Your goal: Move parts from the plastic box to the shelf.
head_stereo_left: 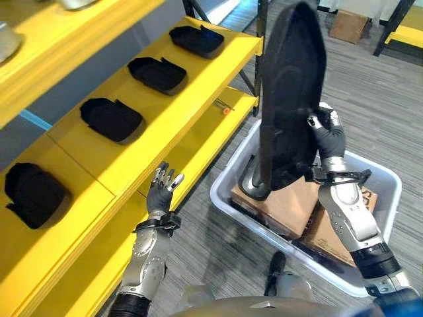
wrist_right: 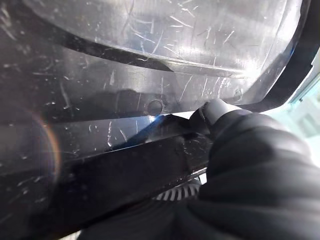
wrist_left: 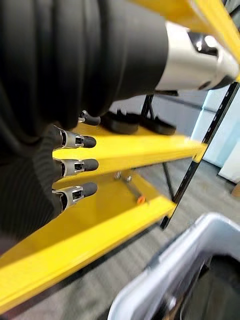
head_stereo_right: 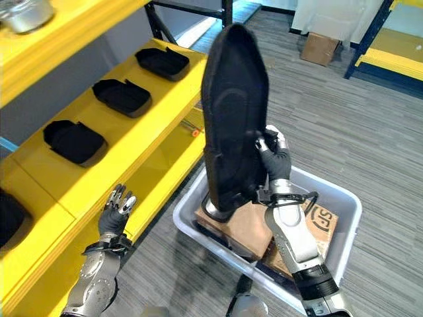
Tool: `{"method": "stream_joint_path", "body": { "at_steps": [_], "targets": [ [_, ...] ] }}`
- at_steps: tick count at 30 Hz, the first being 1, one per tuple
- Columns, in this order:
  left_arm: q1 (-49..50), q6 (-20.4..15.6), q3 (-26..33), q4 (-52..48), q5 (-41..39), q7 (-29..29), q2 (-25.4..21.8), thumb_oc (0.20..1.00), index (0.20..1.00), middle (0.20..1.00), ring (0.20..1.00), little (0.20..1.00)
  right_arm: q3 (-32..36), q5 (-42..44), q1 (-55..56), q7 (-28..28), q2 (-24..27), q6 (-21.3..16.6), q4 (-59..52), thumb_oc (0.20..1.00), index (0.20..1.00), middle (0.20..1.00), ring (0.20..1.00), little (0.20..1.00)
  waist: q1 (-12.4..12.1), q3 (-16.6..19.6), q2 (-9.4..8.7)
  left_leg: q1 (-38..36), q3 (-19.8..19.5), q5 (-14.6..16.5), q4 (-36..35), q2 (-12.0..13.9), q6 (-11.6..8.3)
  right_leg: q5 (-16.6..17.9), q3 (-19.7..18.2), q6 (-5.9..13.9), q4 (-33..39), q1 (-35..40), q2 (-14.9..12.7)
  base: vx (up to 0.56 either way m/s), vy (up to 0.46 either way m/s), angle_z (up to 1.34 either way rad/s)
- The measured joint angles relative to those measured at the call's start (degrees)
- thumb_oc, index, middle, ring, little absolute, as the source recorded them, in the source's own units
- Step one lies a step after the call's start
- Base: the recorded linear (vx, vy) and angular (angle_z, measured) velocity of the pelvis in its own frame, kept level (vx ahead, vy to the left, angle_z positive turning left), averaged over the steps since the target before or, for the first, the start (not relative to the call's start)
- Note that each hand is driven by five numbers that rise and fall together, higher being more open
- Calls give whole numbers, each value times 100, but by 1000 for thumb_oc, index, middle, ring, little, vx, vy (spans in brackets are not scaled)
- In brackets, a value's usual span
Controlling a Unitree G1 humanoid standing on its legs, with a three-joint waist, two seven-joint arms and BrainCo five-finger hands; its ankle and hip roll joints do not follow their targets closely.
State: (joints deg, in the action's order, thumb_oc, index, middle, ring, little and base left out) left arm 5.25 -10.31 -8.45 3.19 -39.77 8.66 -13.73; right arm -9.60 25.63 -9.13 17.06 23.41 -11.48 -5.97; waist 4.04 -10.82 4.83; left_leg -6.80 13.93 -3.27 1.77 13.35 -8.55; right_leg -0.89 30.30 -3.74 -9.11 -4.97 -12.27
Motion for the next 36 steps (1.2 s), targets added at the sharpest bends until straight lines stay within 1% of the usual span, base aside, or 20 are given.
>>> {"method": "stream_joint_path", "body": {
  "at_steps": [1,4,6,8,12,16,17,18,21,23,25,26,27,28,29,30,32,33,34,36],
  "targets": [
    [36,-12,-68,-80,17,-28,-28,1000,1000,1000,1000,1000,41,9,88,0,-4,-12,2,200,200,200,200,200,-8,108,8,-63,-2,52,-291,-110,15,29,44,66,-76,-71,-54,11,167,76],
    [178,7,-28,-66,45,-71,-225,1000,1000,1000,1000,1000,-126,5,84,-97,-107,-6,39,200,200,200,200,200,-243,179,-323,26,-175,122,-353,-441,-7,317,27,343,-24,-149,-442,1,192,27],
    [326,5,56,-74,63,-88,-317,1000,1000,1000,1000,1000,-94,5,85,-92,-140,-8,45,200,200,200,200,200,-337,239,-316,102,-227,360,-361,-542,186,472,46,525,116,-42,-486,-74,219,49],
    [358,11,220,-85,103,-87,-383,1000,1000,1000,1000,1000,-20,0,48,-84,-313,44,110,200,200,200,200,200,-517,242,-470,283,-303,503,-364,-681,316,585,68,705,236,-102,-613,-34,213,36],
    [512,13,413,-85,113,-88,-424,1000,1000,1000,1000,1000,-14,-2,49,-96,-489,100,197,200,200,200,200,200,-555,232,-766,396,-347,584,-275,-856,416,777,44,980,591,-11,-704,-16,139,8],
    [544,16,406,-86,128,-125,-480,1000,1000,1000,1000,1000,3,-3,59,-99,-561,125,300,200,200,200,200,200,-605,194,-1036,621,-395,778,153,-1025,640,830,4,1086,688,74,-890,-19,215,6],
    [544,16,406,-86,128,-125,-480,1000,1000,1000,1000,1000,3,-3,59,-99,-561,125,300,200,200,200,200,200,-605,194,-1036,621,-395,778,153,-1025,640,830,4,1086,688,74,-890,-22,142,27],
    [536,18,402,-86,264,-131,-479,1000,1000,1000,1000,1000,21,-3,87,-95,-577,151,300,200,200,200,200,200,-588,181,-1111,746,-510,888,409,-1170,760,870,25,1145,704,143,-1043,-13,136,29],
    [561,16,419,-87,331,-128,-526,1000,1000,1000,1000,1000,10,-5,118,-117,-708,205,300,200,200,200,200,200,-631,202,-1221,819,-523,975,552,-1428,847,931,-174,1182,742,133,-1244,-24,175,27],
    [538,20,464,-85,343,-127,-590,1000,1000,1000,1000,1000,11,-5,157,-129,-840,235,300,200,200,200,200,200,-615,185,-1273,988,-646,1069,721,-1582,977,1258,-320,1114,687,125,-1375,-42,220,36],
    [521,18,534,-88,346,-122,-592,1000,1000,1000,1000,1000,-6,-2,175,-124,-939,310,300,200,200,200,200,200,-502,146,-1134,979,-774,1005,726,-1590,1061,1764,-770,859,520,24,-1363,-51,274,25],
    [457,16,606,-66,347,-120,-593,1000,1000,1000,1000,1000,-69,-2,186,-167,-927,315,292,200,200,200,200,200,-467,90,-1010,873,-802,880,567,-1488,1212,1581,-1467,798,-109,-421,-1177,-16,279,-6],
    [417,17,756,-73,350,-119,-524,1000,1000,1000,1000,1000,-220,69,258,-289,-879,317,298,200,200,200,200,200,-437,-34,-790,677,-781,803,366,-1154,1231,301,-1899,856,-1130,-655,-76,-8,200,-16],
    [413,17,795,-71,350,-118,-486,1000,1000,1000,1000,1000,-281,73,375,-354,-866,317,296,200,200,200,200,200,-374,-37,-705,521,-849,705,141,-1055,1200,-57,-2207,692,-1320,-644,689,16,46,11],
    [358,16,799,-61,350,-118,-483,1000,1000,1000,1000,1000,-297,73,434,-402,-866,312,294,200,200,200,200,200,-293,28,-796,467,-915,635,-13,-1091,1179,-213,-2444,542,-1256,-646,1264,6,1,38],
    [324,19,747,-61,354,-126,-511,1000,1000,1000,1000,1000,-296,74,438,-412,-851,312,295,200,200,200,200,200,-276,94,-914,470,-927,614,-72,-1235,1177,-198,-2456,515,-1066,-664,1440,13,-4,29],
    [374,19,681,-73,356,-124,-446,1000,1000,1000,1000,1000,-297,92,464,-459,-761,312,292,200,200,200,200,200,-285,288,-978,484,-924,596,-206,-1403,1182,-232,-2603,429,-501,-472,1438,9,-29,7],
    [428,18,623,-101,358,-128,-449,1000,1000,1000,1000,1000,-303,112,471,-481,-687,311,289,200,200,200,200,200,-260,318,-938,485,-992,559,-275,-1441,1176,-223,-2802,443,-82,-251,1451,6,-56,20],
    [534,19,599,-128,427,-136,-419,1000,1000,1000,1000,1000,-281,117,467,-528,-550,311,285,200,200,200,200,200,-221,310,-885,496,-1048,499,-335,-1466,1153,-50,-2937,217,437,-21,1481,3,-93,31],
    [670,17,616,-155,495,-139,-310,1000,1000,1000,1000,1000,-286,121,612,-552,-321,313,274,200,200,200,200,200,-223,338,-821,472,-1175,484,-372,-1466,1133,143,-2937,135,922,267,1497,41,-99,29]
  ]
}}
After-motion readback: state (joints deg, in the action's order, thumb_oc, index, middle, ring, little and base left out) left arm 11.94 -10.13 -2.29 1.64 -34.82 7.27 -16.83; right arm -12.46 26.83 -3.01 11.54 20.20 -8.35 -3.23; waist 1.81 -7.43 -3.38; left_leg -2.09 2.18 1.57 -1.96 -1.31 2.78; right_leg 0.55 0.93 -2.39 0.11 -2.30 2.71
